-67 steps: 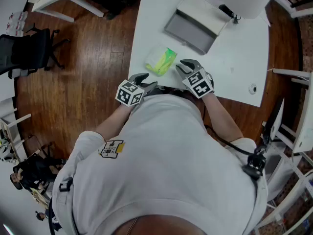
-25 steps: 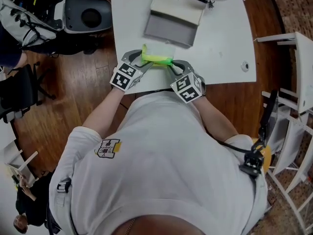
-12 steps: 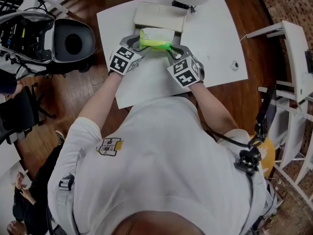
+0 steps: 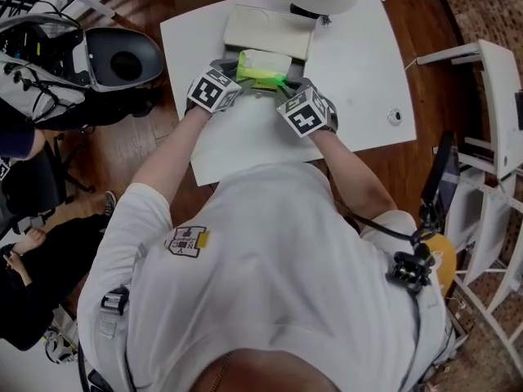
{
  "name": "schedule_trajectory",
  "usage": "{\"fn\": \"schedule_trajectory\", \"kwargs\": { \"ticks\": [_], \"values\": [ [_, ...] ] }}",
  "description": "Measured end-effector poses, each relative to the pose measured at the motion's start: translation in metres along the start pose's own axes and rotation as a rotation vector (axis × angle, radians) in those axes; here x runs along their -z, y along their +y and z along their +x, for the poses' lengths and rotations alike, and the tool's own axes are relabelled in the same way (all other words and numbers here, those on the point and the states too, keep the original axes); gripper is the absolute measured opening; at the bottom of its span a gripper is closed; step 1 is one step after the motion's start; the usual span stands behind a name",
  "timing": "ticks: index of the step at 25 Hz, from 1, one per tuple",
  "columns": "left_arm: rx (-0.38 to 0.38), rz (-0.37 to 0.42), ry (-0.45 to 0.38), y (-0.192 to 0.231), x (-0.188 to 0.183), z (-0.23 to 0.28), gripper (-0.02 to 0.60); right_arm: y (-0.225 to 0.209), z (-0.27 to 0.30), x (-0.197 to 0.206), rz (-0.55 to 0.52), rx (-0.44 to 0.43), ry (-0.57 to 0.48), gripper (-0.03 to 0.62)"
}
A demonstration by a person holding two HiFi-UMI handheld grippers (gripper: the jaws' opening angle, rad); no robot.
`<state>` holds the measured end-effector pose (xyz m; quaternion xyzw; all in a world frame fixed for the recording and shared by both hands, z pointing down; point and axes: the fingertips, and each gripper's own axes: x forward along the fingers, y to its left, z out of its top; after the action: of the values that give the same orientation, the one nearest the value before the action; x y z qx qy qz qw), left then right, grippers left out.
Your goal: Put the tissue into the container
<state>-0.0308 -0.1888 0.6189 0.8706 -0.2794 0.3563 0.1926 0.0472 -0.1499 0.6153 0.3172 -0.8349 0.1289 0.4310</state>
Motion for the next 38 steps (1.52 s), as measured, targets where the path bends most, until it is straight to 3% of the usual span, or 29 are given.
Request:
{"fn": "schedule_trajectory", "kwargs": {
  "ticks": [6, 11, 15, 18, 23, 25, 28, 32, 36, 38],
  "values": [
    [0.045, -0.025, 0.099, 0.01, 0.009, 0.02, 0.256, -0.005, 0.02, 0.007, 0.022, -0.042, 0.095, 0.055],
    [0.054, -0.069, 0.244, 0.013, 0.021, 0.03, 0.256, -0.009, 0.026, 0.011, 0.045, -0.08, 0.172, 0.055],
    [0.045, -0.045, 0.374, 0.009, 0.03, 0.035, 0.258, -0.008, 0.029, 0.015, 0.044, -0.101, 0.219, 0.057],
    [0.029, -0.028, 0.416, 0.009, 0.033, 0.037, 0.262, -0.011, 0.033, 0.015, 0.062, -0.113, 0.231, 0.058],
    [0.02, -0.001, 0.385, 0.004, 0.033, 0.026, 0.268, -0.008, 0.03, 0.018, 0.065, -0.104, 0.239, 0.06],
    [0.011, 0.015, 0.334, 0.006, 0.029, 0.021, 0.292, -0.002, 0.03, 0.02, 0.06, -0.107, 0.238, 0.06],
    [0.058, -0.018, 0.29, 0.008, 0.022, 0.028, 0.328, -0.016, 0.036, 0.016, 0.061, -0.109, 0.234, 0.06],
    [0.034, -0.018, 0.244, 0.015, 0.026, 0.019, 0.345, -0.021, 0.04, 0.017, 0.055, -0.104, 0.227, 0.061],
    [-0.006, -0.025, 0.116, 0.0, 0.037, -0.011, 0.345, -0.001, 0.031, 0.027, 0.079, -0.084, 0.202, 0.081],
    [-0.022, -0.032, 0.051, -0.004, 0.035, -0.023, 0.344, -0.003, 0.026, 0.027, 0.12, -0.081, 0.167, 0.136]
  ]
}}
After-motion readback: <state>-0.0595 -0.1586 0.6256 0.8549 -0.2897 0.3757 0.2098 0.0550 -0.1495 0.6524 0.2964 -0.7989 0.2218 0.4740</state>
